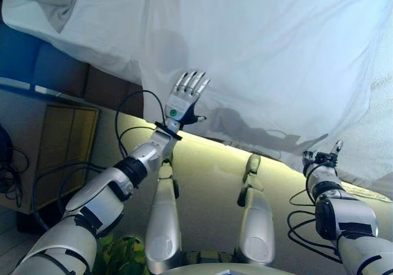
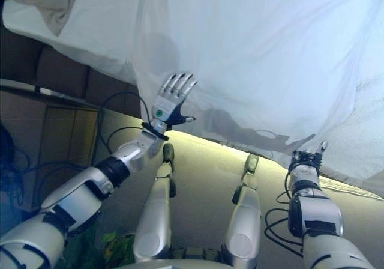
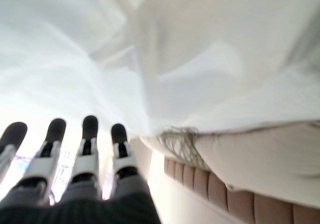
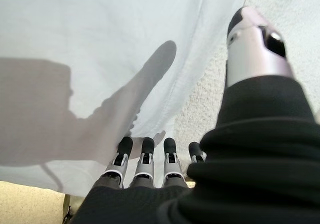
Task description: Make the bed neatly
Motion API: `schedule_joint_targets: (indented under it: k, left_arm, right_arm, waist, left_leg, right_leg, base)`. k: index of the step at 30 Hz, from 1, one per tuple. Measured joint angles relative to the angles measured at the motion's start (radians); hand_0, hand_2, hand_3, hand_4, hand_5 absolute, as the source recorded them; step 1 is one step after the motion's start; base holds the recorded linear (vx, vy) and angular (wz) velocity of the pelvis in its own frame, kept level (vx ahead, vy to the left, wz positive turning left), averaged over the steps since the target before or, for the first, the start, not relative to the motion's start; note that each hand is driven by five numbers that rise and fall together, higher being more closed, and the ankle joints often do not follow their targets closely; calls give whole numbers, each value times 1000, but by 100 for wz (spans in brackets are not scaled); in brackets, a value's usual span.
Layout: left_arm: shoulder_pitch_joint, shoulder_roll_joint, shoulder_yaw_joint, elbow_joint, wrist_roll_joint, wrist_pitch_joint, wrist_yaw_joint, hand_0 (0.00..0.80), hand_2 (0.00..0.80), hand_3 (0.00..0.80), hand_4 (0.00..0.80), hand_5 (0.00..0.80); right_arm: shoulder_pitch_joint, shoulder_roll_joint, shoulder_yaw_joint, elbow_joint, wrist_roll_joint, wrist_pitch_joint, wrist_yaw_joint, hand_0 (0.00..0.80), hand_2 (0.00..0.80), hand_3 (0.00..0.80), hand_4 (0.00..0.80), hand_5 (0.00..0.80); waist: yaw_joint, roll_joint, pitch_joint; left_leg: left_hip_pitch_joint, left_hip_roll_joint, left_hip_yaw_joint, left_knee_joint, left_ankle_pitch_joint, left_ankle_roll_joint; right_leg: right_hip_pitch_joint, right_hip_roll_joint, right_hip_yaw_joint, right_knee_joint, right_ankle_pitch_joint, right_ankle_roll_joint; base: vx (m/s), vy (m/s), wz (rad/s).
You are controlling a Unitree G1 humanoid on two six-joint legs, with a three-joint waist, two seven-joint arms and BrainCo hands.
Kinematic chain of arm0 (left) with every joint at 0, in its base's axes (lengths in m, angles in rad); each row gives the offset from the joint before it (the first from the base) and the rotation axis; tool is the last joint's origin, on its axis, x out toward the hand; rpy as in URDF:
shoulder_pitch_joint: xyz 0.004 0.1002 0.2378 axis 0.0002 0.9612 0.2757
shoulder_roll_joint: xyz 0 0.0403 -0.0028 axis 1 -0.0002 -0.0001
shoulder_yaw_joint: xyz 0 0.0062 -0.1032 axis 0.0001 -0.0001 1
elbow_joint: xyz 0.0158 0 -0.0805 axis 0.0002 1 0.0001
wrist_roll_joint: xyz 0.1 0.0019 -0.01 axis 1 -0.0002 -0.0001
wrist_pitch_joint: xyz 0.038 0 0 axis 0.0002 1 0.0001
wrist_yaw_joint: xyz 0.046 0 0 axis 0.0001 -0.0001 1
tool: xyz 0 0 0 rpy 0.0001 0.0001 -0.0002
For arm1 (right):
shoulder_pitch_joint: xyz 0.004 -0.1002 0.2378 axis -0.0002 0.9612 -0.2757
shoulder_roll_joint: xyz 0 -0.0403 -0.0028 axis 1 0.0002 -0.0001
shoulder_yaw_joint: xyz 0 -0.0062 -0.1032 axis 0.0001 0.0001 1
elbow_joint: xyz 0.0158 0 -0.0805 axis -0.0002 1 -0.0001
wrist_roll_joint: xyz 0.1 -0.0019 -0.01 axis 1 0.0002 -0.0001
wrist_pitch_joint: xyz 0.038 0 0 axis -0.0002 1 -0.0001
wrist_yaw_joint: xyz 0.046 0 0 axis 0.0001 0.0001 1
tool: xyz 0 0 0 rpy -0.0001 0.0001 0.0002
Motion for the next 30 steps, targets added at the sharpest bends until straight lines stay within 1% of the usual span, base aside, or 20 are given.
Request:
schedule_joint_targets:
  k: [3,4,6,8,9,11,14,16,18,22,25,28,30]
  left_arm:
    - [-4,-13,-23,-13,2,31,-32,0,0,0,0,0]
    - [-4,-20,-28,-19,10,43,-42,0,0,0,0,0]
    - [-10,-38,-53,-39,70,71,-67,0,0,0,0,0]
    - [-23,-55,-80,-41,110,101,-89,0,0,0,0,0]
    - [-29,-64,-81,-42,122,113,-97,0,0,0,0,0]
    - [-42,-68,-81,-41,148,138,-108,0,0,0,0,0]
    - [-71,-74,-111,-33,180,168,-115,0,0,0,0,0]
    - [-87,-72,-127,-20,194,192,-113,0,0,0,0,0]
    - [-117,-74,-140,11,194,198,-90,0,0,0,0,0]
    - [-156,-60,-140,22,193,192,-15,0,0,0,0,0]
    - [-182,-60,-140,21,192,193,29,0,0,0,0,0]
    - [-201,-60,-140,21,184,207,51,0,0,0,0,0]
    - [-213,-61,-140,20,183,238,54,0,0,0,0,0]
  right_arm:
    - [-18,12,19,-6,8,-19,-18,0,0,0,0,0]
    - [-17,14,20,-9,10,-26,-21,0,0,0,0,0]
    - [-18,18,20,-18,10,-35,-35,0,0,0,0,0]
    - [-25,26,26,-33,10,-57,-48,0,0,0,0,0]
    - [-35,27,32,-38,10,-63,-58,0,0,0,0,0]
    - [-64,31,36,-39,9,-71,-84,0,0,0,0,0]
    - [-91,22,37,-33,4,-87,-131,0,0,0,0,0]
    - [-111,19,37,-24,-4,-86,-166,0,0,0,0,0]
    - [-119,5,41,-1,-13,-86,-203,0,0,0,0,0]
    - [-123,-42,40,47,-14,-64,-271,0,0,0,0,0]
    - [-120,-92,39,63,-14,-41,-277,0,0,0,0,0]
    - [-121,-102,39,63,-13,-23,-272,0,0,0,0,0]
    - [-122,-102,38,63,-11,-20,-270,0,0,0,0,0]
  waist:
    - [-18,-2,0]
    - [-18,-3,0]
    - [-20,-3,0]
    - [-21,-6,0]
    - [-23,-6,0]
    - [-43,-6,0]
    - [-53,-6,0]
    - [-71,-5,0]
    - [-70,-5,0]
    - [-73,2,1]
    - [-87,22,2]
    - [-94,30,1]
    - [-94,38,1]
  left_leg:
    - [-30,-2,0,7,-1,2]
    - [-36,-3,1,8,-1,2]
    - [-60,-5,8,12,-2,4]
    - [-78,-9,21,15,-4,7]
    - [-90,-10,26,18,-4,8]
    - [-115,-12,30,22,-4,9]
    - [-141,-16,53,24,-4,13]
    - [-158,-20,65,24,-5,16]
    - [-174,-21,82,24,-2,13]
    - [-185,-25,105,16,-2,14]
    - [-186,-40,111,14,-3,19]
    - [-188,-44,123,12,-5,22]
    - [-189,-48,134,-1,-4,23]
  right_leg:
    - [-30,-2,1,4,1,0]
    - [-39,-3,4,6,1,0]
    - [-72,-7,12,20,2,0]
    - [-107,-12,31,32,2,1]
    - [-126,-14,40,37,2,2]
    - [-154,-16,48,42,4,4]
    - [-205,-21,76,51,7,7]
    - [-233,-27,90,50,10,10]
    - [-263,-28,111,51,16,12]
    - [-298,-32,134,51,19,13]
    - [-303,-47,142,50,20,20]
    - [-317,-51,155,50,21,24]
    - [-336,-53,173,48,24,27]
  base:
    - [-1,41,-1]
    - [-18,65,-6]
    - [-28,77,-8]
    - [-32,73,-13]
    - [-30,72,-15]
    - [-19,87,-9]
    - [-27,92,-13]
    - [-31,110,-13]
    - [-49,93,-17]
    - [-13,110,-11]
    - [-17,80,4]
    - [-20,68,-6]
    - [-8,90,-13]
